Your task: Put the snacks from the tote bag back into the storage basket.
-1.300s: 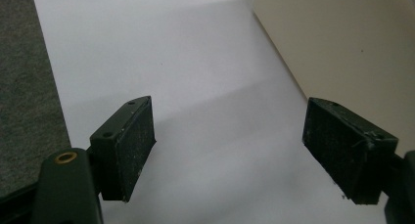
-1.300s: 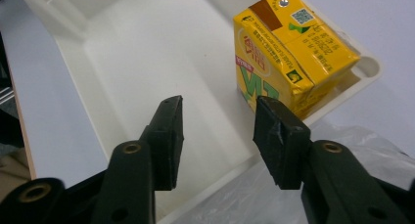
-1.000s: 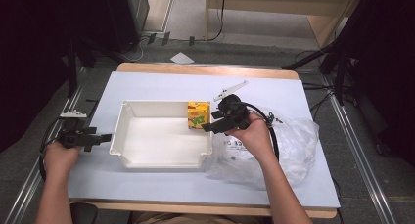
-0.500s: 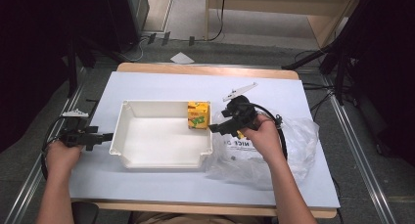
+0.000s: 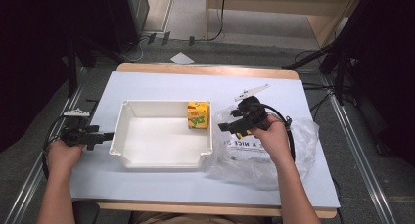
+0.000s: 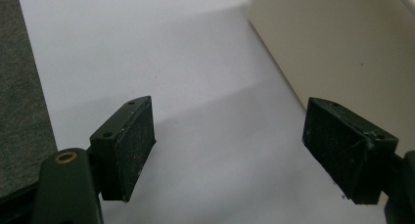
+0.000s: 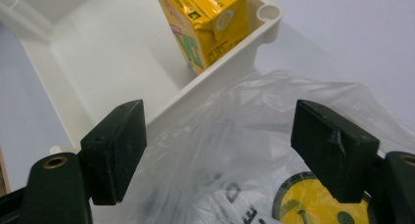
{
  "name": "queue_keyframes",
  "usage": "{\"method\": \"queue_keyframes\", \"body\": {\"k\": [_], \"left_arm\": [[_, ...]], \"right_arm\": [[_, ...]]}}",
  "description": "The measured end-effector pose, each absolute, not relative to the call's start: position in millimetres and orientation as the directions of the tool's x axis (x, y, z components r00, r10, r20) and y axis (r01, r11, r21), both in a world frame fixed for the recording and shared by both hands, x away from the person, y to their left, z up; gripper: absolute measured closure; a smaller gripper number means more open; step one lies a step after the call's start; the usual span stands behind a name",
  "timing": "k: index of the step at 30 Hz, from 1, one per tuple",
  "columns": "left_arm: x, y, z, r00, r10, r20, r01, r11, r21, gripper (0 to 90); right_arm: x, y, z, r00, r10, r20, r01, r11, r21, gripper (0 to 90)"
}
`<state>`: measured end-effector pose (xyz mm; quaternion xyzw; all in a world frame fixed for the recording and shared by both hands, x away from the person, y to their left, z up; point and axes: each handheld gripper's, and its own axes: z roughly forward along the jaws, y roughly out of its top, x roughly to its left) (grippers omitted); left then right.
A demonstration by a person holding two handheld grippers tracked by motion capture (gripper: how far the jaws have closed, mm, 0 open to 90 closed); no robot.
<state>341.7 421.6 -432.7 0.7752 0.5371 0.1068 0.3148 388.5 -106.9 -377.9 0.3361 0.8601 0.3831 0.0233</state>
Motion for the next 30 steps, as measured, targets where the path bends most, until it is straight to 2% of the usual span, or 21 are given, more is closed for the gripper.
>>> {"method": "queue_keyframes", "body": {"k": [19,30], "left_arm": [[343,422,-433,0.395,0.901,-0.18,0.77,-0.218,0.6,20.8],[344,422,-433,0.393,0.901,-0.183,0.769,-0.213,0.603,20.8]], "right_arm": [[399,-152,-394,-0.707,0.664,0.242,0.617,0.414,0.669,22.2],[401,-173,-404,-0.675,0.706,0.215,0.629,0.399,0.668,20.6]]}}
